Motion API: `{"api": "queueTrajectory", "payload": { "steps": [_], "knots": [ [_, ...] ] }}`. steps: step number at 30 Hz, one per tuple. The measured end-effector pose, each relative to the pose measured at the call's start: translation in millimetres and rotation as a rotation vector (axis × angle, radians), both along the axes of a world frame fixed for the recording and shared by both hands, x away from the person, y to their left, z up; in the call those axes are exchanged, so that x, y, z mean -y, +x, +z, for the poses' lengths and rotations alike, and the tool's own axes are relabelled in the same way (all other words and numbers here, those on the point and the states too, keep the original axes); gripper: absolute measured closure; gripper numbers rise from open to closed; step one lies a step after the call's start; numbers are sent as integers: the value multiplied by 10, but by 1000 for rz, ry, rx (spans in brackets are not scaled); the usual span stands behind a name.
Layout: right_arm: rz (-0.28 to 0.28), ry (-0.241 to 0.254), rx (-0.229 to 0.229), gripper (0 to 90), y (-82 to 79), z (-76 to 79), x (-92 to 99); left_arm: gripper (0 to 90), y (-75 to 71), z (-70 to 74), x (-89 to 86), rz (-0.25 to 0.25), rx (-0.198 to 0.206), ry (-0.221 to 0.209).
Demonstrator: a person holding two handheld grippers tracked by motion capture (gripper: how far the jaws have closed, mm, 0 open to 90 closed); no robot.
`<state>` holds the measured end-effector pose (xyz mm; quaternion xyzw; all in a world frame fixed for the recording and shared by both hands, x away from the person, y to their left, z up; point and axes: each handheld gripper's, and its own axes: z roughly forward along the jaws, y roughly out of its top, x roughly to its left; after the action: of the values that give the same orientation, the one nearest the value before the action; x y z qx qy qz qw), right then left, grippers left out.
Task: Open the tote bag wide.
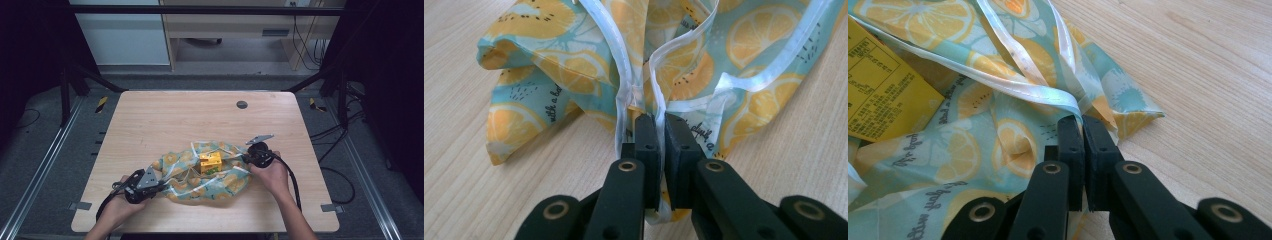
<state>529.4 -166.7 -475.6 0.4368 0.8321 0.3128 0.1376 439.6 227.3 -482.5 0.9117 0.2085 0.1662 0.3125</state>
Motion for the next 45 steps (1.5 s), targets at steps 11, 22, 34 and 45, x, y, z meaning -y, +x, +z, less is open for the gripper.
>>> {"api": "queueTrajectory", "payload": {
  "steps": [11, 22, 34, 45],
  "knots": [
    [-18, 12, 12, 744, -3, 35, 26, 789, -22, 22, 16, 16, 5, -33],
    [-7, 37, 124, 364, -261, 422, 107, 411, -103, 326, 53, 33, 55, -135],
    [41, 114, 186, 301, -620, 782, 45, 338, -6, 706, 82, 76, 112, -165],
    [107, 131, 197, 349, -943, 677, -123, 365, 340, 743, 295, 105, 113, -132]
  ]
}}
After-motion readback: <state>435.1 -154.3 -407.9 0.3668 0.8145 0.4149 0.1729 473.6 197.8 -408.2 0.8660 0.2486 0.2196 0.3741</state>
